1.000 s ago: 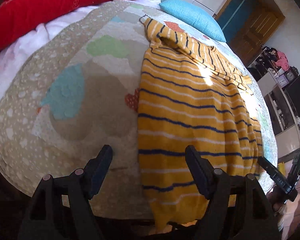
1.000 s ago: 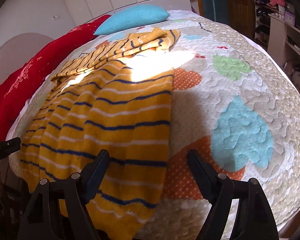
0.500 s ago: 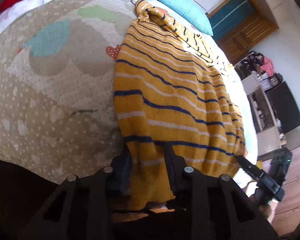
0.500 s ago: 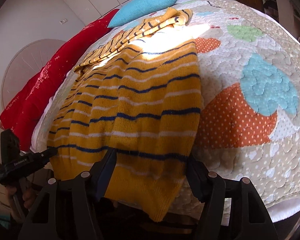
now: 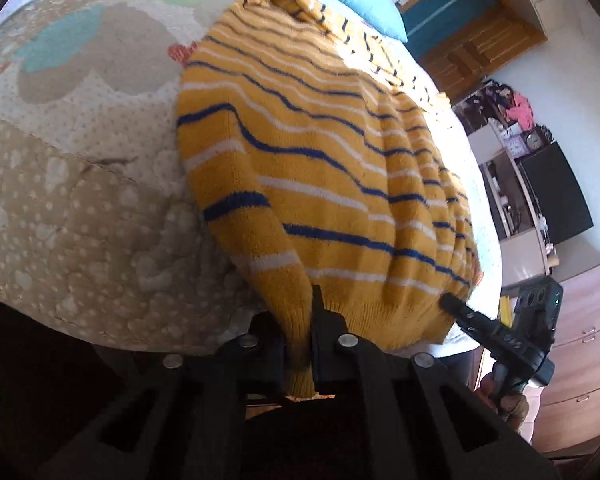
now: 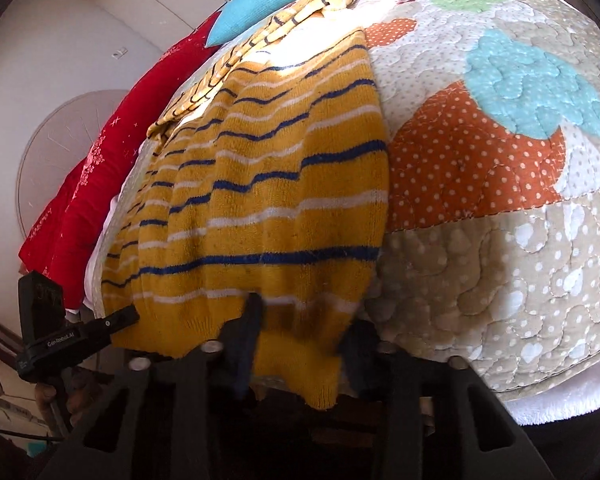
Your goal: Fold small clothes
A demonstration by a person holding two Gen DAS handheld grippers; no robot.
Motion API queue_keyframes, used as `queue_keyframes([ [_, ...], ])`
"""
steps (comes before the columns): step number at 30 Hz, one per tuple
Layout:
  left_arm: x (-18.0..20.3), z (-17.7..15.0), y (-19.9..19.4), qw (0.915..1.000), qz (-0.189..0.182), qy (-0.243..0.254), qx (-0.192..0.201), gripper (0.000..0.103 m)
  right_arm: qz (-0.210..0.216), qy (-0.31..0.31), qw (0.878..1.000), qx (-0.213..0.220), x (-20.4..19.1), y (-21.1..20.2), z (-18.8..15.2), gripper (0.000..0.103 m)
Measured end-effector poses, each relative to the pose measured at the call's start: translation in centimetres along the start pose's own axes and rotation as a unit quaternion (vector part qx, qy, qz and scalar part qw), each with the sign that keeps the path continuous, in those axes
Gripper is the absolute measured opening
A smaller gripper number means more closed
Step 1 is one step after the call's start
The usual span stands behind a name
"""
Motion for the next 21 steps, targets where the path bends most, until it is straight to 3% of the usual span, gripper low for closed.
queue_keyframes([
  [5, 1.6, 0.7, -4.1, 0.9979, 0.008, 0.034, 0.055, 0.008, 0.042, 0.012, 0.999, 0.026, -0.8, -1.9, 1.6, 0.015],
  [9, 3.3, 3.1, -4.4, 0.9964, 0.003, 0.046, 0.071, 0.008, 0.045, -0.018, 0.997, 0.052, -2.2, -2.8, 4.7, 0.014],
  [17, 7.7, 12.8, -3.0, 0.9912, -0.006, 0.035, 0.127, 0.008, 0.003, -0.079, 0.990, 0.113, -3.7, -2.8, 15.6, 0.009],
  [21, 9.2, 17.5, -1.8, 0.9895, -0.003, 0.033, 0.141, 0.008, -0.021, -0.088, 0.988, 0.121, -3.2, -1.4, 21.4, 0.008],
])
Point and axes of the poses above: each gripper's, at about its wrist camera, not at the fingertips, and y roughly the way its jaws point, x to its right, z to its top, the point moved 8 cm from there along y, roughly the way its jaws point, and after that the axes turned 13 degrees about -y, right-handed, at the moved point
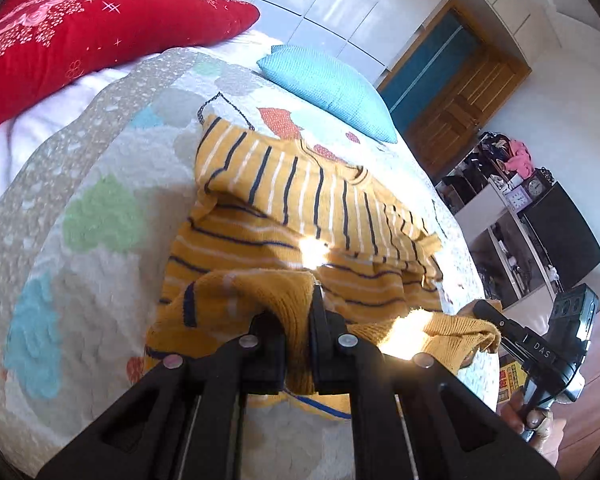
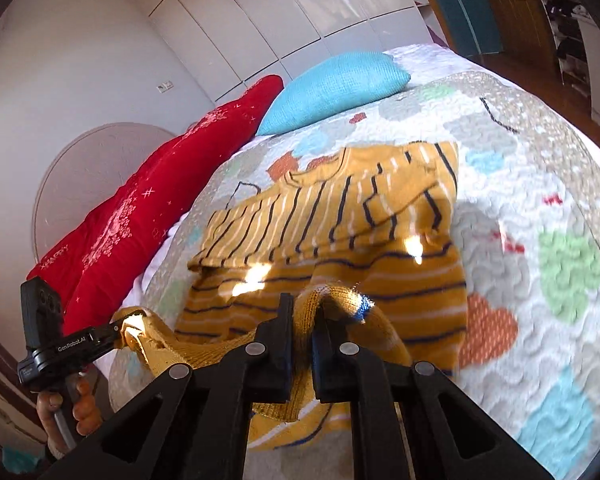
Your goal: Fold small clothes
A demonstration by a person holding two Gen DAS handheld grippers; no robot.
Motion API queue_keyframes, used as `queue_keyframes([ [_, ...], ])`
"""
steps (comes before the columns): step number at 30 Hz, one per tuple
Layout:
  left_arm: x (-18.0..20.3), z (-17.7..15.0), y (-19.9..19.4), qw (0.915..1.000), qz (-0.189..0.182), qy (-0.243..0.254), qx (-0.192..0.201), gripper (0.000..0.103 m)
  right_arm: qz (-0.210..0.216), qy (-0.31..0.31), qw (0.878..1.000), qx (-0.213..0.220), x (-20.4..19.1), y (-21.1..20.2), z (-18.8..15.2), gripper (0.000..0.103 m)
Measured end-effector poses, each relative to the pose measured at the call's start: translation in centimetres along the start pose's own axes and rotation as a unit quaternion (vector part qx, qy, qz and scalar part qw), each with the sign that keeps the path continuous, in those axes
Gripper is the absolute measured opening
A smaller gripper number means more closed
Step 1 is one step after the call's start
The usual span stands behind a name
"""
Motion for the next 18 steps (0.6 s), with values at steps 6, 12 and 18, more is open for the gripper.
queue_keyframes([
  [6, 1.2, 7.2, 5.8, 0.9998, 0.013, -0.014, -0.001, 0.008, -0.022, -0.003, 1.000, -0.002, 2.9, 5.4, 6.8, 0.008],
  [12, 0.3, 11.3, 13.3, 0.9977, 0.044, -0.028, -0.042, 0.009, -0.039, 0.031, 0.998, -0.041, 6.8, 12.0, 9.7, 0.008],
  [18, 0.2, 15.1, 16.8, 0.9974, 0.043, -0.033, -0.048, 0.010, -0.040, 0.069, 0.995, -0.061, 10.4, 16.9, 11.8, 0.008],
])
Point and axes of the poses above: each gripper's, at about its wrist camera, not at the fingertips, and y roughly the way its jaws point, x to its right, z to its top, the point moved 8 cm from there along y, roughly the way its jaws point, and after that the axes turned 13 degrees about -y, right-handed, at the moved point
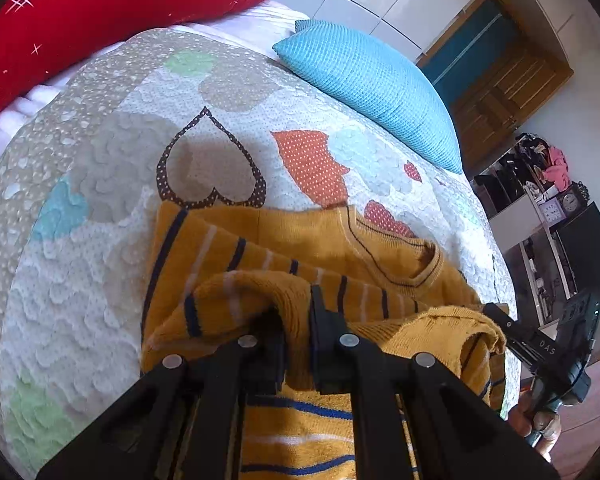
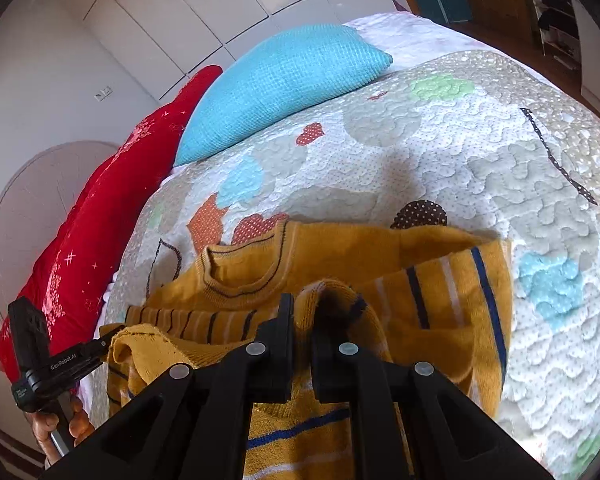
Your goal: Fold small clothes
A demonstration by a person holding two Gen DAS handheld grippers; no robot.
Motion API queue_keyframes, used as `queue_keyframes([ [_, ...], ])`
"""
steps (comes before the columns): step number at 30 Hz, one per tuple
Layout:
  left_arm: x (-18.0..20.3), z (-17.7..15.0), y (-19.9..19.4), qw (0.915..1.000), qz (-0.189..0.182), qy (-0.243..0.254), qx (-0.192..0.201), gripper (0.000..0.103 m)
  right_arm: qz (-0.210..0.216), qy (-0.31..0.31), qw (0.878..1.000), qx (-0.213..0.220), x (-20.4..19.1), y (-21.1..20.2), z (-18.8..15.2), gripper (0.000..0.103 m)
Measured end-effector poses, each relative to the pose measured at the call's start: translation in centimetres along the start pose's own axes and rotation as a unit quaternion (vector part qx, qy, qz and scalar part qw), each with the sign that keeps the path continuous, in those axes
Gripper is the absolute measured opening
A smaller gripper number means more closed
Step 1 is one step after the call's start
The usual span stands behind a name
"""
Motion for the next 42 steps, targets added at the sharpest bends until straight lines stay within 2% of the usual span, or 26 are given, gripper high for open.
queue_keyframes([
  [2, -0.3, 1.3, 0.9, 0.9997, -0.009, -0.023, -0.007, 0.012, 0.000, 0.013, 1.000, -0.008, 1.0, 1.5, 0.8, 0.009],
  [4, -0.7, 2.1, 1.8, 0.9990, -0.012, -0.040, -0.017, 0.014, 0.001, 0.037, 0.999, -0.014, 2.1, 2.8, 1.3, 0.016],
  [6, -0.7, 2.7, 2.4, 0.9981, -0.019, -0.051, -0.028, 0.015, 0.010, 0.064, 0.998, -0.015, 2.9, 3.8, 1.9, 0.032],
  [7, -0.6, 2.9, 2.5, 0.9975, -0.027, -0.057, -0.033, 0.018, 0.021, 0.078, 0.997, -0.013, 3.2, 4.1, 2.3, 0.036],
  [9, -0.5, 3.4, 2.5, 0.9945, -0.055, -0.078, -0.042, 0.031, 0.036, 0.101, 0.994, -0.004, 3.7, 4.4, 2.9, 0.053],
  [10, -0.4, 3.6, 2.4, 0.9918, -0.073, -0.094, -0.046, 0.043, 0.031, 0.109, 0.994, 0.004, 4.0, 4.2, 3.2, 0.060],
  [11, -0.5, 3.9, 2.2, 0.9880, -0.092, -0.114, -0.049, 0.050, 0.022, 0.115, 0.993, 0.013, 4.4, 3.9, 3.5, 0.071],
  [12, -0.7, 4.1, 2.0, 0.9842, -0.108, -0.132, -0.050, 0.051, 0.013, 0.120, 0.993, 0.020, 4.7, 3.6, 3.7, 0.076],
  [14, -1.1, 4.4, 1.5, 0.9792, -0.120, -0.155, -0.054, 0.053, -0.001, 0.127, 0.992, 0.023, 5.6, 2.9, 4.0, 0.077],
  [16, -1.2, 4.2, 0.7, 0.9833, -0.105, -0.141, -0.046, 0.053, -0.010, 0.118, 0.993, 0.026, 6.0, 1.6, 4.0, 0.077],
  [19, -1.6, 4.0, -1.0, 0.9897, -0.085, -0.113, -0.022, 0.063, -0.041, 0.075, 0.996, 0.025, 6.7, -1.2, 3.0, 0.078],
  [23, -3.4, 4.2, -3.4, 0.9881, -0.082, -0.130, 0.000, 0.068, -0.064, 0.042, 0.997, 0.008, 7.9, -4.6, -0.3, 0.080],
  [26, -4.9, 2.8, -5.0, 0.9907, -0.068, -0.118, 0.002, 0.070, -0.048, 0.044, 0.998, 0.006, 8.3, -6.9, -3.2, 0.080],
  [29, -6.0, -0.1, -6.1, 0.9959, -0.045, -0.079, -0.006, 0.074, -0.025, 0.046, 0.999, 0.008, 8.1, -8.9, -6.2, 0.083],
  [34, -7.3, -5.0, -6.1, 0.9983, -0.037, -0.024, -0.038, 0.076, 0.013, 0.051, 0.999, 0.007, 7.4, -10.0, -10.3, 0.084],
  [38, -7.7, -7.0, -4.7, 0.9969, -0.045, -0.017, -0.063, 0.079, 0.021, 0.054, 0.998, -0.004, 6.4, -8.4, -11.6, 0.084],
  [42, -6.9, -7.2, -3.0, 0.9954, -0.060, -0.016, -0.073, 0.084, 0.033, 0.048, 0.998, 0.007, 4.8, -6.5, -10.8, 0.086],
])
Point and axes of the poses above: each gripper's, at about its wrist camera, not at the fingertips, and y roughly the way its jaws point, x to its right, z to its top, the point moved 8 cm from there along y, roughly the way its jaws point, and after that the axes turned 13 degrees about -y, right-handed, at the moved point
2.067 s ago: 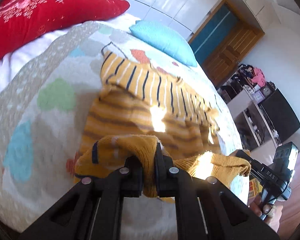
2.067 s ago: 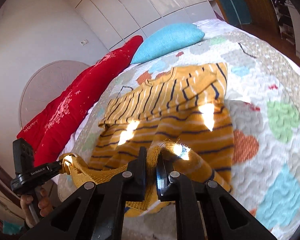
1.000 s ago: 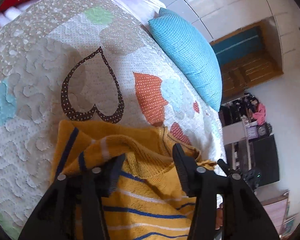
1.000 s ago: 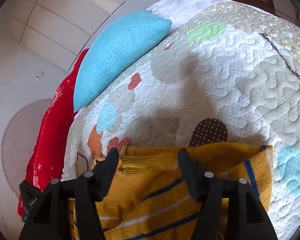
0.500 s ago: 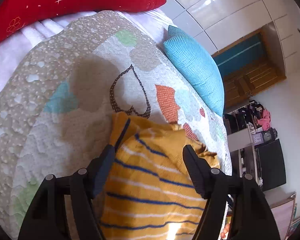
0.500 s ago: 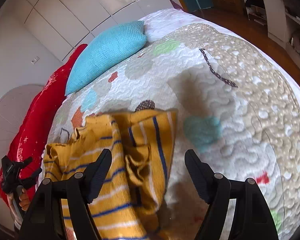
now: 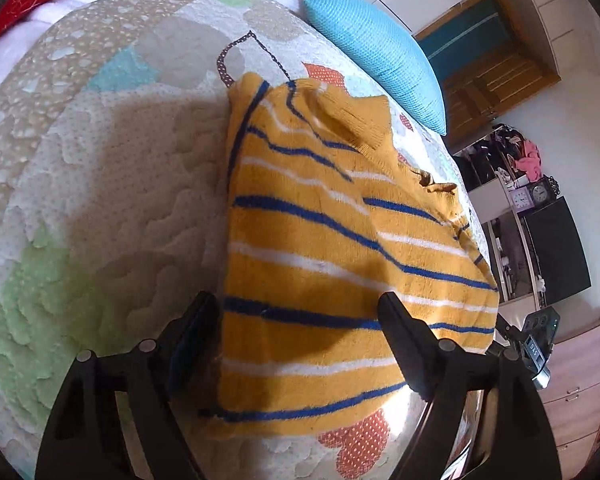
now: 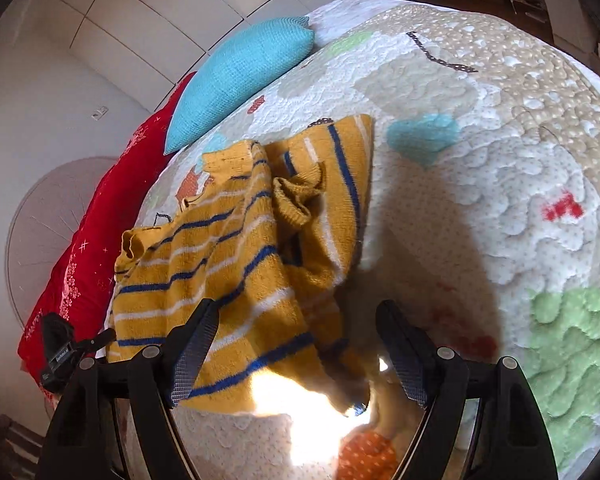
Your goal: Fold small clothes
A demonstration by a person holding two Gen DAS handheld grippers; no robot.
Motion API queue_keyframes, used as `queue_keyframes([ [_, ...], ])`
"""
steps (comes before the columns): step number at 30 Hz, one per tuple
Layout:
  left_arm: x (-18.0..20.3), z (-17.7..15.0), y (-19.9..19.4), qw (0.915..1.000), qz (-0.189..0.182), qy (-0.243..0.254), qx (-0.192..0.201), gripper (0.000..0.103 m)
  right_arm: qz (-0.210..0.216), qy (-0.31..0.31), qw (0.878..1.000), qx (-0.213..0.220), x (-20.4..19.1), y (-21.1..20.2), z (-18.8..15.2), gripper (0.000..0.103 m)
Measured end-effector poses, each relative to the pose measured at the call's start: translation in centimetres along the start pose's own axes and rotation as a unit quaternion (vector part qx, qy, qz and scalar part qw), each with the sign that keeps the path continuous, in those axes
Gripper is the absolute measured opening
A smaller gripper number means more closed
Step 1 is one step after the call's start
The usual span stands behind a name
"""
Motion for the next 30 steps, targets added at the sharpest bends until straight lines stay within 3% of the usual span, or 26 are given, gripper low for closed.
queue_keyframes([
  [4, 1.8, 0.8, 1.8, 0.9996, -0.027, -0.006, -0.002, 0.086, 0.014, -0.006, 1.000, 0.009, -2.0, 3.2, 1.4, 0.085],
  [5, 1.9, 1.0, 2.3, 0.9996, -0.023, -0.014, 0.001, 0.086, 0.008, -0.008, 1.000, 0.012, -2.3, 4.0, 1.7, 0.082],
  [6, 1.9, 1.2, 2.6, 0.9997, -0.013, -0.020, 0.004, 0.084, 0.002, -0.006, 1.000, 0.016, -2.5, 4.7, 2.0, 0.070],
  [7, 1.8, 1.4, 2.8, 0.9997, 0.005, -0.025, 0.008, 0.057, -0.001, 0.004, 1.000, 0.017, -2.5, 5.1, 2.2, 0.059],
  [8, 1.9, 1.5, 3.0, 0.9996, 0.009, -0.027, -0.002, 0.025, 0.008, 0.023, 1.000, 0.014, -2.2, 5.3, 2.4, 0.041],
  [9, 2.0, 1.4, 3.1, 0.9990, -0.001, -0.040, -0.020, 0.025, 0.027, 0.048, 0.998, 0.011, -1.9, 5.4, 2.5, 0.033],
  [12, 2.7, 0.9, 1.2, 0.9994, -0.001, -0.031, -0.017, 0.023, 0.064, 0.083, 0.994, 0.015, -1.5, 4.2, 2.6, 0.027],
  [19, 2.7, -4.6, -3.7, 0.9994, -0.002, -0.016, -0.032, 0.023, 0.100, 0.054, 0.993, 0.003, -3.7, -1.5, -2.0, 0.026],
  [22, 0.1, -7.7, -4.2, 0.9991, 0.026, -0.014, -0.032, 0.029, 0.085, 0.033, 0.996, -0.014, -3.8, -2.9, -6.0, 0.030],
  [24, -1.6, -8.8, -4.5, 0.9985, 0.047, -0.013, -0.024, 0.038, 0.056, 0.025, 0.998, -0.024, -2.8, -3.7, -8.3, 0.044],
  [26, -2.0, -9.2, -6.2, 0.9990, 0.040, -0.012, -0.014, 0.038, 0.060, 0.043, 0.997, -0.016, -1.9, -5.3, -9.2, 0.046],
  [30, -0.7, -8.6, -11.8, 0.9947, 0.062, 0.044, 0.070, 0.048, 0.000, 0.020, 0.999, 0.035, -0.9, -10.5, -7.8, 0.050],
])
Point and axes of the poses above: each gripper's, at about its wrist camera, not at the fingertips, and y roughly the way its jaws point, x to its right, z to its top, the point moved 8 cm from there along y, roughly the way its jaws point, and after that the axes turned 13 degrees about -y, right-handed, at the moved point
